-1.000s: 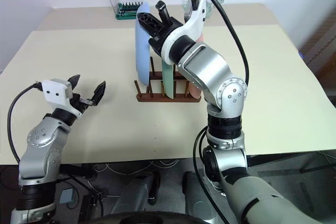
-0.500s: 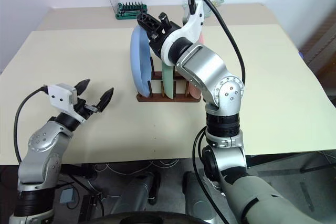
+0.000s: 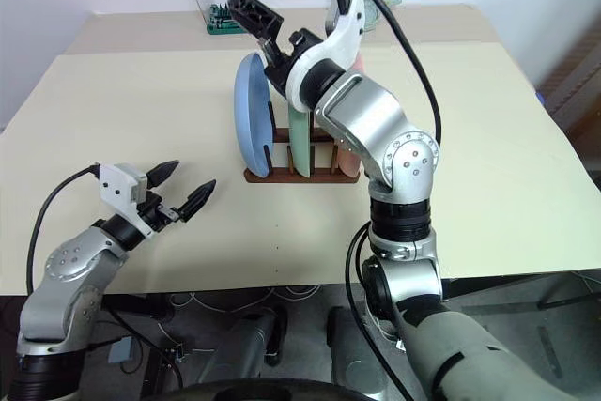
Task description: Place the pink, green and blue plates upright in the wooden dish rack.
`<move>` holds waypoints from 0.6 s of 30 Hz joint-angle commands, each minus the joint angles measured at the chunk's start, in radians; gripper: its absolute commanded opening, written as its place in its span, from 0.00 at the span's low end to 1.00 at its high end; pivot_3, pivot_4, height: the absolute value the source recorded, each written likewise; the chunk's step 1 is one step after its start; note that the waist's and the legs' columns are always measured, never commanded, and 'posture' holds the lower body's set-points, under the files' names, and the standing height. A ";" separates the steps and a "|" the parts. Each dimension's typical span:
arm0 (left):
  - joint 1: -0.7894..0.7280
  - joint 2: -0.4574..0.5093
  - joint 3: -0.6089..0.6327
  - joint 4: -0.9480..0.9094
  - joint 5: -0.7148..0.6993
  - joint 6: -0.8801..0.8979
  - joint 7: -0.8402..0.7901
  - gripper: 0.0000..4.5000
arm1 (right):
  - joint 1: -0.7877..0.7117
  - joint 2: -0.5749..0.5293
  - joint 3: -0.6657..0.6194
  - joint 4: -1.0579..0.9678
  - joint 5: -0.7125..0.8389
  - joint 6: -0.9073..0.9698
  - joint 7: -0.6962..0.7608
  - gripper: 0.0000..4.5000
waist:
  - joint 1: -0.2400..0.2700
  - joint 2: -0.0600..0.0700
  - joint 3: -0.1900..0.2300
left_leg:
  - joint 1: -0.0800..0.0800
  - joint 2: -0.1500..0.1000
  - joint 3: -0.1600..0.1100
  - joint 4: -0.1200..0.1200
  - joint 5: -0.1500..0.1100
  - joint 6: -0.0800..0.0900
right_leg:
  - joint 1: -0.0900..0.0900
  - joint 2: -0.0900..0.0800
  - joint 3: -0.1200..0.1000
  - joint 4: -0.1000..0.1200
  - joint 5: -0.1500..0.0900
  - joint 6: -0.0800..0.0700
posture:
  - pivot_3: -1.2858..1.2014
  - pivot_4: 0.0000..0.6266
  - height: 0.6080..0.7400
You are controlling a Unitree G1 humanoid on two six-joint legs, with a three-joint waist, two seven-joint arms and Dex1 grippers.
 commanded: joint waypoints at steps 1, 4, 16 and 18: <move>-0.008 0.004 0.008 -0.036 -0.012 -0.007 -0.002 1.00 | -0.059 -0.039 -0.013 -0.030 -0.018 0.031 0.099 0.99 | 0.000 0.000 0.000 | 0.000 0.000 0.000 0.000 0.000 0.000 | 0.000 0.000 0.000 0.000 0.000 0.000 | 0.52 0.24 0.96; -0.010 0.001 0.012 -0.034 -0.013 -0.010 0.003 1.00 | -0.100 -0.139 -0.032 -0.046 -0.071 0.070 0.236 0.99 | 0.003 0.000 0.000 | 0.000 0.000 0.000 0.000 0.000 0.000 | 0.000 0.000 0.000 -0.001 0.000 0.000 | 0.52 0.24 0.96; -0.010 0.013 0.033 0.040 0.017 -0.045 0.000 1.00 | 0.409 -0.842 -0.257 -0.004 -0.689 -0.092 1.232 0.99 | 0.033 -0.001 -0.001 | -0.002 0.001 0.003 0.000 -0.003 0.005 | 0.004 -0.001 -0.001 -0.013 0.000 0.001 | 0.52 0.24 0.96; -0.022 0.013 0.029 0.065 0.032 -0.054 0.007 1.00 | 0.546 -0.863 -0.291 0.049 -0.765 -0.150 1.328 0.99 | 0.035 -0.001 -0.001 | -0.002 0.002 0.003 0.000 -0.003 0.006 | 0.006 -0.001 -0.002 -0.015 0.000 0.001 | 0.52 0.24 0.96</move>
